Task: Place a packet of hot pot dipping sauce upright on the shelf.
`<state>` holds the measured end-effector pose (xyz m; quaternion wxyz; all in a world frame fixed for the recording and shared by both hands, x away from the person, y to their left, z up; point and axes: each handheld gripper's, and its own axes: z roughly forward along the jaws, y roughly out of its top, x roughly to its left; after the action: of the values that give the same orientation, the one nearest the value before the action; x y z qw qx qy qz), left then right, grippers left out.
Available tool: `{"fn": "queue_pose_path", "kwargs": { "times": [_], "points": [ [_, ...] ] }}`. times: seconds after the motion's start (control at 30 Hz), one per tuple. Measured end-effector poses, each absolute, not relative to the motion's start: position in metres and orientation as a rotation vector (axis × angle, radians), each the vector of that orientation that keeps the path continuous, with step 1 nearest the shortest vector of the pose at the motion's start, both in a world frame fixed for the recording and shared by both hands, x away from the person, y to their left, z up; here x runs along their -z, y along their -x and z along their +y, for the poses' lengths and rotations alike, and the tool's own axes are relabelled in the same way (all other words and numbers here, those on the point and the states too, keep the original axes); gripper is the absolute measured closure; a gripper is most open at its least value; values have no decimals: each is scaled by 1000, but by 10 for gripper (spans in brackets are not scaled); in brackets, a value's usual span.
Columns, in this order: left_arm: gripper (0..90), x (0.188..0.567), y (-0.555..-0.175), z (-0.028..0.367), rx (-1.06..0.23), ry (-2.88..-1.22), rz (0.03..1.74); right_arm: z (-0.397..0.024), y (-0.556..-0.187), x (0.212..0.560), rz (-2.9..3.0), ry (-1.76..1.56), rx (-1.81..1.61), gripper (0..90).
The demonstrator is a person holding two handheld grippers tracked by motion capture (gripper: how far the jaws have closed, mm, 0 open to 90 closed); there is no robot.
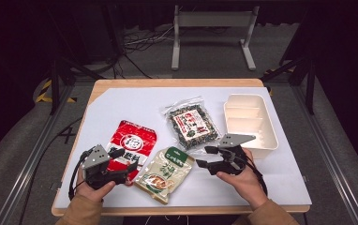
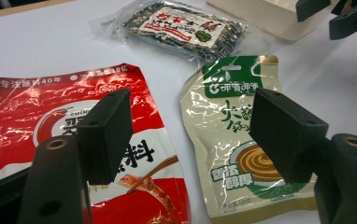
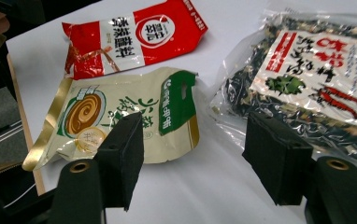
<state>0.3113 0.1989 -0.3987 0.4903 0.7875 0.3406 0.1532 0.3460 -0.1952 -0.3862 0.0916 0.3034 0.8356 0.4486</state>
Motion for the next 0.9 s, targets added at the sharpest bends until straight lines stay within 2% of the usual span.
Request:
{"fn": "queue_pose_path", "kwargs": {
  "times": [0.4,0.9],
  "points": [
    [302,399,-312,199,-367,-1913,833,-184,-356,401,2572,-977,-1262,375],
    [302,399,-312,200,-373,-1913,830,-167,-363,417,2676,-1015,-1185,433]
  ]
}}
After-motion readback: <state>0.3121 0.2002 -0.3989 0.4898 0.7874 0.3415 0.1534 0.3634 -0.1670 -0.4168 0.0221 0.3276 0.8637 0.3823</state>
